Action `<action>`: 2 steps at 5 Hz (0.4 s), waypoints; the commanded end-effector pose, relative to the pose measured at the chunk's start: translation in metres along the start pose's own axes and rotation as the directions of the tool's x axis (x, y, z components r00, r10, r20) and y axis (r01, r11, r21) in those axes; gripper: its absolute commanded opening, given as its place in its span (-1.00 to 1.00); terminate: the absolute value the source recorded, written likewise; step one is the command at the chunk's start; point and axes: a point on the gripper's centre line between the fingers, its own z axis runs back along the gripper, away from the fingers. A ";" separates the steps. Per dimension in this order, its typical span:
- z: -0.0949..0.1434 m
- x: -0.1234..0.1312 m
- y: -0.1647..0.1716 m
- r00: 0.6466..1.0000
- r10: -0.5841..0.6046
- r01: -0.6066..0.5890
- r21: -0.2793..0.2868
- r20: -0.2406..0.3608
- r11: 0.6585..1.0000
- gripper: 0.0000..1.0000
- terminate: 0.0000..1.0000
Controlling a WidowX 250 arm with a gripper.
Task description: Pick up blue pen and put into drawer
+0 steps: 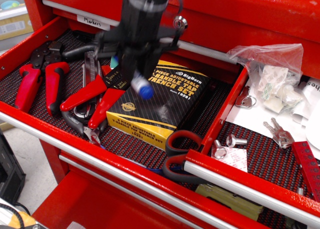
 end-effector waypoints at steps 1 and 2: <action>0.080 -0.041 -0.045 0.993 -0.043 0.062 -0.187 0.107 0.980 -1.00 -1.00; 0.100 -0.079 -0.071 0.986 -0.082 0.116 -0.242 0.145 0.963 -1.00 -1.00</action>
